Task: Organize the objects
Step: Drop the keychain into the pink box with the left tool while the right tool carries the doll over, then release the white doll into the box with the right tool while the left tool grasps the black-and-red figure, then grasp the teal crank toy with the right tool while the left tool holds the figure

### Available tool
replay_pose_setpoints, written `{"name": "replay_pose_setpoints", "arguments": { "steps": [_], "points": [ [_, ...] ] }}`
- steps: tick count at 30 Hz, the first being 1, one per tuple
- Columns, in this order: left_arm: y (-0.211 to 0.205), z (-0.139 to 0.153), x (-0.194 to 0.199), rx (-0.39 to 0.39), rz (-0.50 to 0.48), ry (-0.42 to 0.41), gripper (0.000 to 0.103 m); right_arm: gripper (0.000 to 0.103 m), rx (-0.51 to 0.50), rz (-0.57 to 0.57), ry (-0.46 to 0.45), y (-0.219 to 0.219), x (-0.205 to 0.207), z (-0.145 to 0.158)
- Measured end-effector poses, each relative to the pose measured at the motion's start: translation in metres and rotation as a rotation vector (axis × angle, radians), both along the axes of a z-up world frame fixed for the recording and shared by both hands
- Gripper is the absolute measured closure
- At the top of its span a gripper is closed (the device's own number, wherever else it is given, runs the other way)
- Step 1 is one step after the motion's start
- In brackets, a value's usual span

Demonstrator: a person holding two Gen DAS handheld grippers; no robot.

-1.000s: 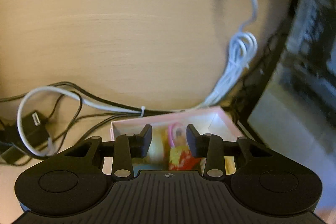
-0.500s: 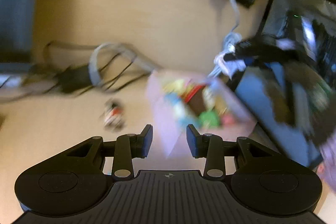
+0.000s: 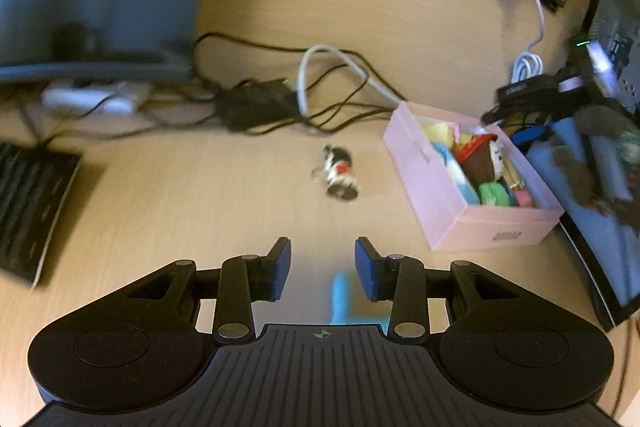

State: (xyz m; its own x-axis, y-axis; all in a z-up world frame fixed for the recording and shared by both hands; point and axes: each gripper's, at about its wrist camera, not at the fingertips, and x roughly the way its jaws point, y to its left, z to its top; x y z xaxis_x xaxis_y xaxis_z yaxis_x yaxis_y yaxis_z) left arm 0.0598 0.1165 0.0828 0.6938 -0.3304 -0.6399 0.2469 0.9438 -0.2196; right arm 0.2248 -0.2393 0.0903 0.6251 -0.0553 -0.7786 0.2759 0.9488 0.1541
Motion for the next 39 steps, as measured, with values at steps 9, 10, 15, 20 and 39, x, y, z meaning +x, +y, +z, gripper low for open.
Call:
{"name": "replay_pose_setpoints", "arguments": {
  "steps": [9, 10, 15, 20, 39],
  "points": [
    [-0.067, -0.02, 0.105, 0.063, 0.04, 0.098, 0.063, 0.014, -0.045, 0.141, -0.292, 0.034, -0.151, 0.05],
    [-0.075, -0.025, 0.117, 0.091, 0.055, 0.112, 0.063, 0.014, -0.064, 0.164, -0.282, 0.036, -0.161, 0.045],
    [-0.097, -0.042, 0.143, 0.186, 0.068, 0.143, 0.063, 0.014, -0.174, 0.265, -0.2, 0.061, -0.224, 0.019],
    [-0.111, -0.058, 0.154, 0.243, 0.067, 0.169, 0.063, 0.014, -0.186, 0.286, -0.131, 0.067, -0.254, -0.003],
    [0.035, -0.052, -0.021, 0.179, 0.184, 0.202, 0.068, 0.014, -0.089, 0.577, -0.099, 0.156, -0.247, -0.034]
  ]
}}
